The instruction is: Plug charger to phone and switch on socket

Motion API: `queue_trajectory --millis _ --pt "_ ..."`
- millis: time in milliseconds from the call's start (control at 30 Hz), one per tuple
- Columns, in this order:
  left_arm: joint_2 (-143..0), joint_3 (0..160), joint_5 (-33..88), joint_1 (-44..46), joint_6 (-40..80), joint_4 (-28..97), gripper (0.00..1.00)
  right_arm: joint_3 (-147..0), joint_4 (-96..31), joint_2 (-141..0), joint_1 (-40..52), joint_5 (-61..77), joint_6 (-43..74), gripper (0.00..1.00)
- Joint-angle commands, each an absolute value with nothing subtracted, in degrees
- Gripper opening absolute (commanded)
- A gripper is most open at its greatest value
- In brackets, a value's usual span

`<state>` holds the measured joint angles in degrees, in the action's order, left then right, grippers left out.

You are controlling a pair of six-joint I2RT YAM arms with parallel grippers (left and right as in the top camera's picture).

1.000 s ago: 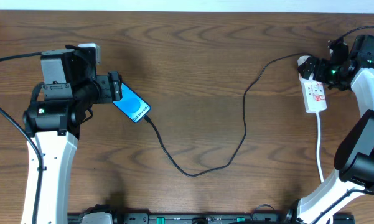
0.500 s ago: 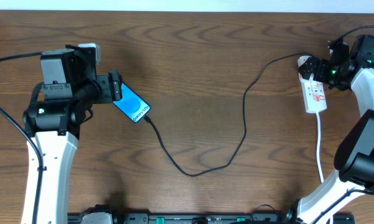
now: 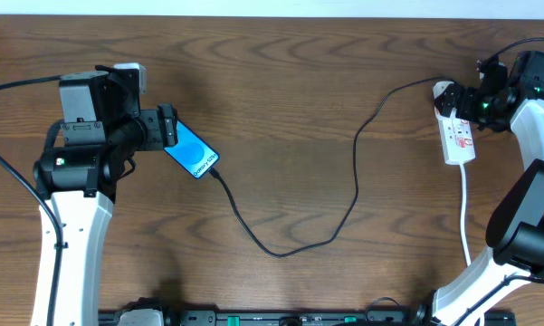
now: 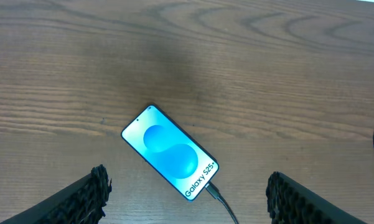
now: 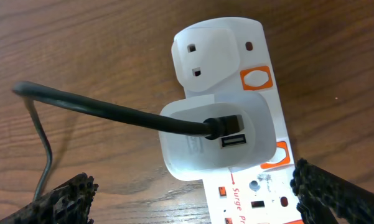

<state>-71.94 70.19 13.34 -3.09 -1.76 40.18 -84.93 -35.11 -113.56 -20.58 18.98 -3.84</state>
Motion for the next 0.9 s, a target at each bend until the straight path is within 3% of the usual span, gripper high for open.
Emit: queue_trajectory --millis 0,867 --pt "-72.3 70.5 12.8 -3.1 -2.6 40.3 0.83 -84.5 -35.4 -113.6 -20.7 18.1 -4.8 0.99" --pt "-72.3 70.5 12.8 -3.1 -2.6 40.3 0.82 -80.8 -31.9 -113.6 -20.8 20.1 -3.9 0.99"
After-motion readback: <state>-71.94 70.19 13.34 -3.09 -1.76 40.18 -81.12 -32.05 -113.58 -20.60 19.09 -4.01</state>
